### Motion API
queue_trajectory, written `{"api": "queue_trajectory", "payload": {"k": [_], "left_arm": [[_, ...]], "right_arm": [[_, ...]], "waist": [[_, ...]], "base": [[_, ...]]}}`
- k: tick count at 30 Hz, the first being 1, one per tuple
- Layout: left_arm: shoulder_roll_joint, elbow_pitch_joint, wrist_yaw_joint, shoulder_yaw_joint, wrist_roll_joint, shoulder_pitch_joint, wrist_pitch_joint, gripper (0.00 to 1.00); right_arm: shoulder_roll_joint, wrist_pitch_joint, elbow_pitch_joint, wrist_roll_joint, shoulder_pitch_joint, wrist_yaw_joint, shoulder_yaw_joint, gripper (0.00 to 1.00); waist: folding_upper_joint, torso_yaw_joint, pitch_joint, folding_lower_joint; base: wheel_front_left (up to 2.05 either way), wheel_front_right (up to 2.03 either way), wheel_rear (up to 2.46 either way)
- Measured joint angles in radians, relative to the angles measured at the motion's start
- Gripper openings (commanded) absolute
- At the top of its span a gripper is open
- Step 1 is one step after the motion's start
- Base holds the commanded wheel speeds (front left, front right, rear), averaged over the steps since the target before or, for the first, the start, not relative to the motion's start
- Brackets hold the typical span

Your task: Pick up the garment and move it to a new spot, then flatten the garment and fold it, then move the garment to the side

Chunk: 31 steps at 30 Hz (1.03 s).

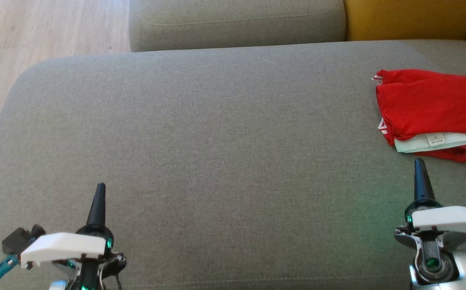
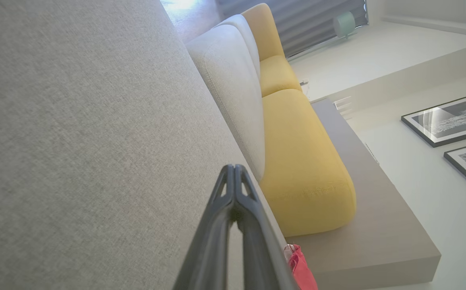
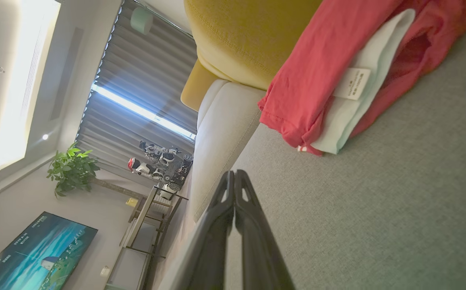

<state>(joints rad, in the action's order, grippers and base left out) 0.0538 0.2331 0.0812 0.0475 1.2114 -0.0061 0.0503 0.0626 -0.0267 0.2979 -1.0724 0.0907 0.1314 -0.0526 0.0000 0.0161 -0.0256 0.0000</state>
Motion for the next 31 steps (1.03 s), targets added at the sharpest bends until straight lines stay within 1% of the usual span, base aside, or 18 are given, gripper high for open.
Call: {"api": "queue_trajectory", "payload": {"k": [2, 11, 14, 31], "left_arm": [[0.0, 0.001, 0.008, -0.002, 0.017, -0.001, -0.006, 0.0], [0.0, 0.012, 0.008, -0.027, 0.096, -0.017, -0.033, 0.0], [0.0, 0.014, 0.016, -0.029, 0.124, -0.02, -0.041, 0.0], [0.0, 0.027, 0.026, -0.062, 0.264, -0.026, -0.086, 0.0]], "right_arm": [[-0.001, 0.005, 0.0, -0.024, 0.0, 0.0, -0.003, 0.0], [-0.003, 0.029, -0.004, -0.124, 0.0, 0.0, -0.021, 0.0], [-0.004, 0.036, -0.004, -0.16, -0.001, 0.0, -0.024, 0.0], [-0.012, 0.083, -0.007, -0.34, -0.001, 0.0, -0.052, 0.0]], "waist": [[0.0, -0.001, 0.001, 0.0], [0.0, -0.004, 0.005, 0.0], [0.0, -0.005, 0.007, 0.0], [0.0, -0.01, 0.015, 0.0]], "base": [[0.0, 0.0, 0.0], [0.0, 0.0, 0.0], [0.0, 0.0, 0.0], [0.0, 0.0, 0.0]]}}
